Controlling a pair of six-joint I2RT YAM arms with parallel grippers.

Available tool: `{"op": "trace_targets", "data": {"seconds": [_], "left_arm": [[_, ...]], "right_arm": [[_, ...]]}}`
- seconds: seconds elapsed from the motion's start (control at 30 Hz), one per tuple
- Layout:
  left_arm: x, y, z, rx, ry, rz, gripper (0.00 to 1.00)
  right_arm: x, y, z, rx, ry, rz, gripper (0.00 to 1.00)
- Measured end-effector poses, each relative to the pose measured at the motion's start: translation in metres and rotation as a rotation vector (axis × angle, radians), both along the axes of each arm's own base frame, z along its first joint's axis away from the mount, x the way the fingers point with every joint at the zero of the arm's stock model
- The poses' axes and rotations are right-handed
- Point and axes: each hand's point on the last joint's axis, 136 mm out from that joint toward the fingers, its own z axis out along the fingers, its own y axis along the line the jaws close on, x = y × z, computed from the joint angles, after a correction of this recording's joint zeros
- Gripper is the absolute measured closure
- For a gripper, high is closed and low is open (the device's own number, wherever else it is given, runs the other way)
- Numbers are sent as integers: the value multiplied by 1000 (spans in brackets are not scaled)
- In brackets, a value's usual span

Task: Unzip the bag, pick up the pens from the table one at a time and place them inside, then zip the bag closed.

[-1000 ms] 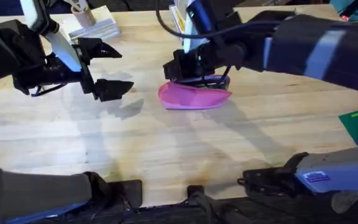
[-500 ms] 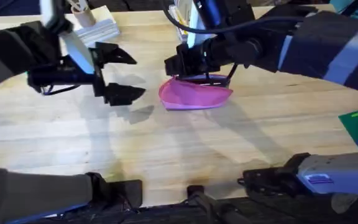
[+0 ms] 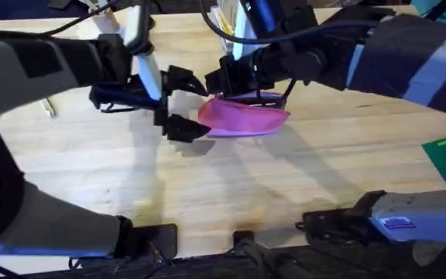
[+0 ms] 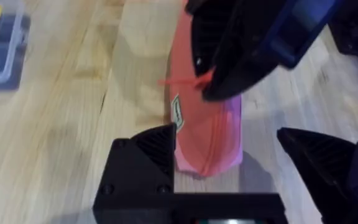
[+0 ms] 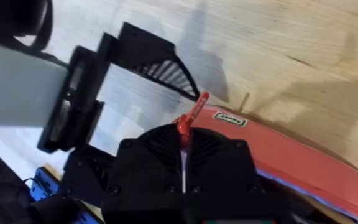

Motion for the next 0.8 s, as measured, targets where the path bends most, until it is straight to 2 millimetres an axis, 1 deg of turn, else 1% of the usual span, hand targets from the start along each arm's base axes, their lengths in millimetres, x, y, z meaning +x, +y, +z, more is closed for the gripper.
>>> {"op": "trace_targets", "data": {"seconds": [0.13, 0.2, 0.27, 0.33, 0.37, 0.4, 0.43, 0.5, 0.63, 0.7, 0.8], "left_arm": [[-1, -13, 0, -2, -46, -46, 9], [-1, -17, 0, 2, -60, -59, 11], [-1, -17, -1, 9, -53, -53, 11], [0, -16, -3, 20, -46, -46, 261], [2, -16, -3, 24, -49, -42, 717], [2, -16, -4, 27, -50, -42, 863], [2, -16, -4, 26, -48, -42, 929], [2, -16, -4, 27, -48, -43, 954], [2, -16, -4, 30, -48, -42, 957], [2, -16, -4, 29, -47, -42, 958], [2, -16, -4, 31, -46, -42, 958]], "right_arm": [[0, 0, 0, -1, 0, -1, 971], [0, 0, 0, -2, -1, -2, 971], [0, 0, 0, -2, -1, -2, 971], [0, 0, 0, -2, -1, -2, 971], [0, 0, -1, -3, 2, -1, 971], [-1, 0, -1, -4, 4, 0, 971], [-1, 0, -1, -4, 4, 0, 971], [-1, -1, -1, -8, 3, 4, 971], [-1, -3, -3, -20, -3, 18, 971], [0, -7, -4, -25, 0, 18, 971], [2, -18, -7, -36, 21, 3, 971]]}}
